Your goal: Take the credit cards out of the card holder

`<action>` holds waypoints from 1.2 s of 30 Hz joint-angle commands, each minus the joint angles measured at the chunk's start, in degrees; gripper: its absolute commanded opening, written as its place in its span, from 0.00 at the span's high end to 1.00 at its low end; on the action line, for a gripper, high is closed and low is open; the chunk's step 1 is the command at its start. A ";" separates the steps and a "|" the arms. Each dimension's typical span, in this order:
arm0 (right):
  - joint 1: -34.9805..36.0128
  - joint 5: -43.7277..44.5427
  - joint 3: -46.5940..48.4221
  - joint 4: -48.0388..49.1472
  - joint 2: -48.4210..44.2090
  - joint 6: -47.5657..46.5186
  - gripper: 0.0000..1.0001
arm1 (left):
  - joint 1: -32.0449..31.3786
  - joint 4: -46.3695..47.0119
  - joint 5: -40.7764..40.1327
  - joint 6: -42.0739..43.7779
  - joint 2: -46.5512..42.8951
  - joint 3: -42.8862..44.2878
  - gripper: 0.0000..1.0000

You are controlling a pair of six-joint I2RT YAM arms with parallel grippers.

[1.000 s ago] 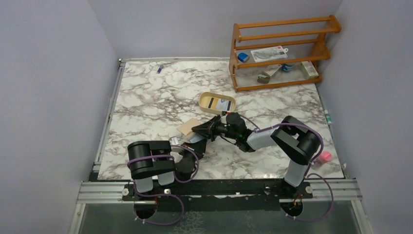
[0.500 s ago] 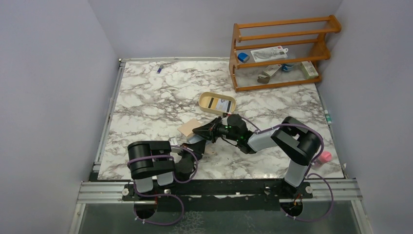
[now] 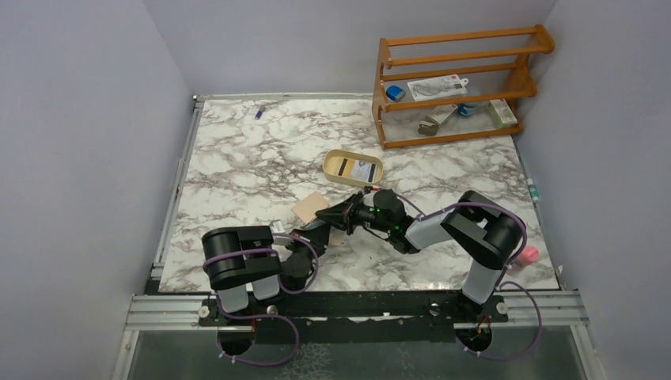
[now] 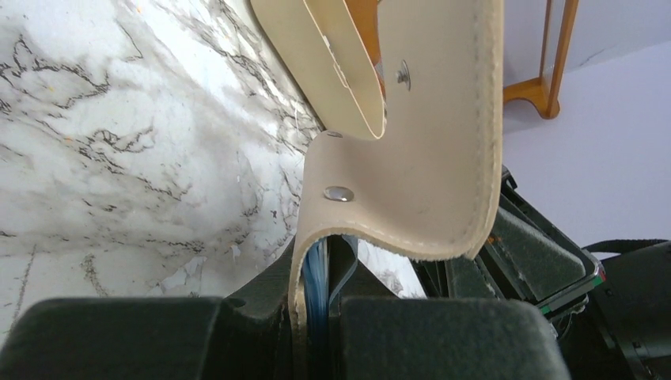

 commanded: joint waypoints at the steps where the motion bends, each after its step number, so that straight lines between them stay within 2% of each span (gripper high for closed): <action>1: 0.92 -1.16 -1.84 0.70 0.54 0.54 0.93 | 1.67 14.99 -0.87 0.76 -1.81 -0.72 1.00; 10: 1.49 -1.19 -2.03 1.12 -0.27 -0.13 0.87 | 3.45 15.02 0.03 1.30 -2.78 -1.32 1.00; 18: 1.48 -1.36 -0.54 3.77 2.40 1.06 0.85 | 3.55 14.95 1.25 6.08 -5.14 -0.85 1.00; 20: 1.49 -1.43 0.51 3.91 2.88 0.92 0.82 | 3.51 15.02 1.67 7.37 -5.65 -0.66 1.00; 23: 1.48 -1.39 2.41 3.38 3.09 0.01 0.71 | 3.48 15.00 2.19 8.44 -5.88 -0.49 1.00; 26: 1.45 -0.76 4.28 2.31 2.54 -1.21 0.67 | 3.43 14.96 2.58 7.95 -5.43 -0.48 1.00; 30: 1.50 1.10 5.73 -0.11 1.74 -2.80 0.67 | 3.27 15.00 3.14 7.62 -5.02 -0.26 1.00; 34: 1.45 1.47 6.34 1.55 3.42 -2.00 0.74 | 2.90 15.01 3.41 8.25 -5.02 0.26 1.00; 36: 1.50 1.42 6.38 2.39 4.33 -1.33 0.75 | 2.72 14.98 3.12 8.07 -5.10 -0.04 1.00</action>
